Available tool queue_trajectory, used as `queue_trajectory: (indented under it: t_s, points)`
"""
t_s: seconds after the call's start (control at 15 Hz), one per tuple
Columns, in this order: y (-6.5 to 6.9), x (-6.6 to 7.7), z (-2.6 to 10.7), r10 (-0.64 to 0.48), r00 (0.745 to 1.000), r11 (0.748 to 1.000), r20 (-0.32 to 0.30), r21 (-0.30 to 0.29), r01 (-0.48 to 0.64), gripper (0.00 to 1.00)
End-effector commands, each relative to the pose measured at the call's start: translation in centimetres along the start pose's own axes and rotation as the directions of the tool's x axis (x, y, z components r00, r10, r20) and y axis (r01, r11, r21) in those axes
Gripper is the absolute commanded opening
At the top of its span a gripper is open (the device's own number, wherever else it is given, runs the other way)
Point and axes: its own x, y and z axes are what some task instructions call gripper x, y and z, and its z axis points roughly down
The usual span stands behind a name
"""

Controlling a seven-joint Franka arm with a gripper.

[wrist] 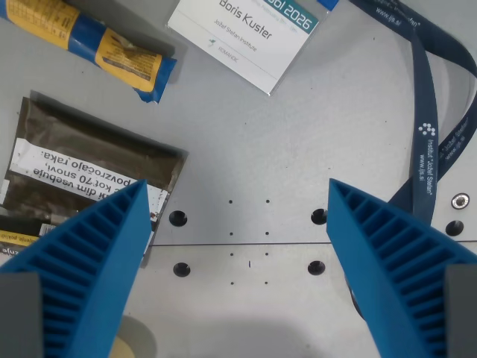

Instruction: Move above the blue bag

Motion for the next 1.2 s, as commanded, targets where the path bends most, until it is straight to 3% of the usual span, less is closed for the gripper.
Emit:
queue_trajectory:
  t_s: [0.07, 0.73, 0.93, 1.2]
  points:
    - [0.0, 0.0, -0.2, 0.000, 1.000, 1.000, -0.004, 0.000, 0.000, 1.00]
    - [-0.4, 0.1, 0.3, -0.108, 0.994, 0.994, -0.009, 0.005, 0.108, 1.00]
    - [-0.8, 0.3, 0.9, -0.187, 0.982, 0.982, -0.020, 0.010, 0.188, 1.00]
    - [-1.8, 0.7, 2.4, -0.316, 0.948, 0.948, -0.033, 0.016, 0.317, 1.00]
